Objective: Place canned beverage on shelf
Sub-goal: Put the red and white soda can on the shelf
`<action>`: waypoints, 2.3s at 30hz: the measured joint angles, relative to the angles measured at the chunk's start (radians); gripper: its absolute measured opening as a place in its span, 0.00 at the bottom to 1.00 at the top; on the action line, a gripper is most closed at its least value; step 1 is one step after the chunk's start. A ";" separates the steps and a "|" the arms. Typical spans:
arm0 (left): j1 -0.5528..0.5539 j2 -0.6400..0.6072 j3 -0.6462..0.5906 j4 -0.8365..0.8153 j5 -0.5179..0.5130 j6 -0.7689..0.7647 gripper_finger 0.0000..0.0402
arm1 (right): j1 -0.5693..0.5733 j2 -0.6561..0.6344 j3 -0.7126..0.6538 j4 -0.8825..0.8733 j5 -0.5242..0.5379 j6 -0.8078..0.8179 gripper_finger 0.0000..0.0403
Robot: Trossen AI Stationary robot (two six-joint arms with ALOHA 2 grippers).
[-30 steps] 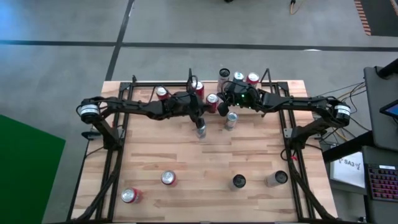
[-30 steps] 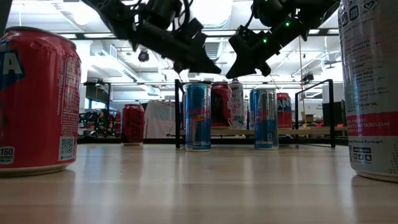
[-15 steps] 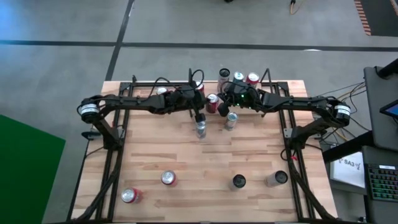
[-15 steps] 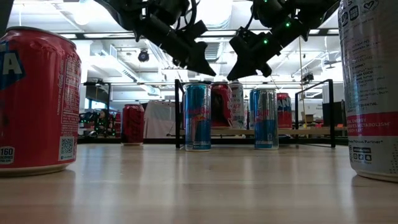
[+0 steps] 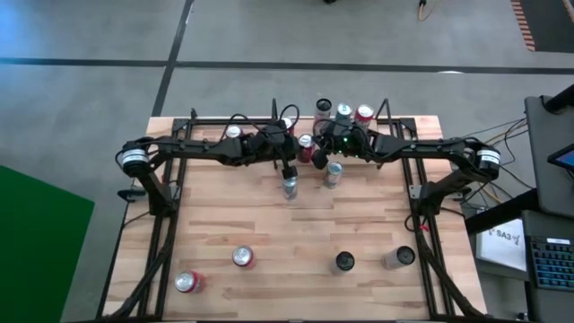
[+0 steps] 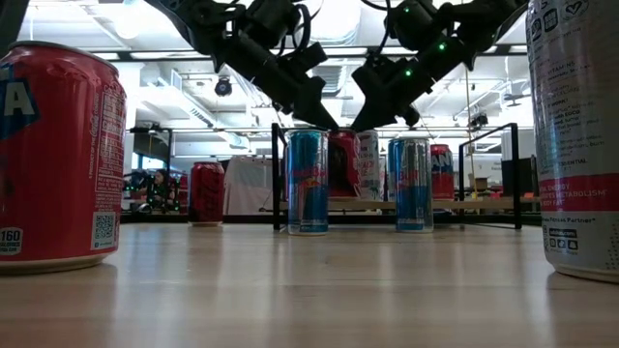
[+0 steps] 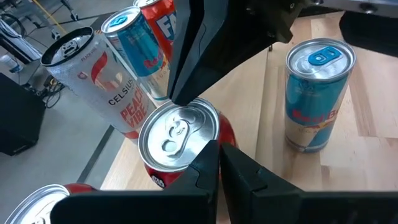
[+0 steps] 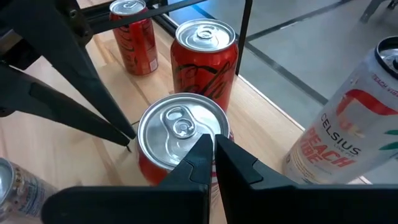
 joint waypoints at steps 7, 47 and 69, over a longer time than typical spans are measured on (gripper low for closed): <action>0.000 0.000 0.000 -0.003 -0.003 -0.001 0.00 | 0.009 -0.022 0.002 -0.045 -0.001 0.014 0.02; -0.062 -0.179 -0.048 -0.009 -0.054 -0.036 0.00 | 0.059 -0.092 0.090 -0.346 -0.145 0.033 0.02; -0.081 -0.360 -0.207 0.192 0.054 -0.073 0.00 | 0.054 -0.019 0.090 -0.309 -0.038 -0.033 0.02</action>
